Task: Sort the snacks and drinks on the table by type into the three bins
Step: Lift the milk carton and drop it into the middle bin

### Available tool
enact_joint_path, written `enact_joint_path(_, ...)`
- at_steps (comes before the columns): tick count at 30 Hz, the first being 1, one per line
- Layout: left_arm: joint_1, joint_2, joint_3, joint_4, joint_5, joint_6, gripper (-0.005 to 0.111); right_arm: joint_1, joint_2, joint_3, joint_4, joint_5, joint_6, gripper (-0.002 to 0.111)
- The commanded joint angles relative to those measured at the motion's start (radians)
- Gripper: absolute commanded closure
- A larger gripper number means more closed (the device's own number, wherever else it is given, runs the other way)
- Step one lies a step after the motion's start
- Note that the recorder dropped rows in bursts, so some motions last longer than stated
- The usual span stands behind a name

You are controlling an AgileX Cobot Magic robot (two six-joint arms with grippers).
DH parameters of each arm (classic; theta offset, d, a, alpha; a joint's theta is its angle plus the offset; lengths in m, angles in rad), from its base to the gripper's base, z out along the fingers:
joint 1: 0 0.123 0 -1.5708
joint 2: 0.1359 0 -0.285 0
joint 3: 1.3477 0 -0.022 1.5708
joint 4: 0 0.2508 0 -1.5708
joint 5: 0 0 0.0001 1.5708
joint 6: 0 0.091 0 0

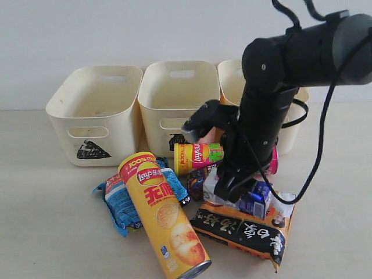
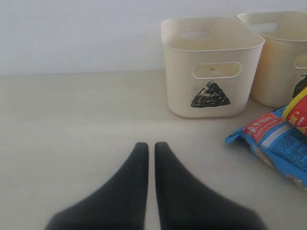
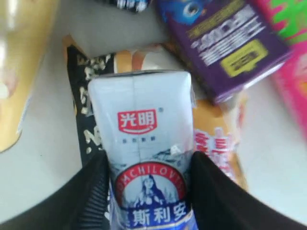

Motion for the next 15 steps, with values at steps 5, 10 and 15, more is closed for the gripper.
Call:
enact_joint_path(5, 0.000, -0.002, 0.003, -0.001, -0.004, 0.005, 0.102, 0.000, -0.152, -0.155, -0.006, -0.057, -0.002, 0.108)
enact_joint_path(10, 0.000, -0.002, 0.003, -0.001, -0.004, 0.005, 0.102, 0.000, -0.190, -0.181, -0.006, -0.319, 0.006, 0.108)
enact_joint_path(15, 0.000, -0.002, 0.003, -0.001, -0.004, 0.005, 0.102, 0.000, -0.164, -0.181, -0.006, -0.533, 0.017, 0.108)
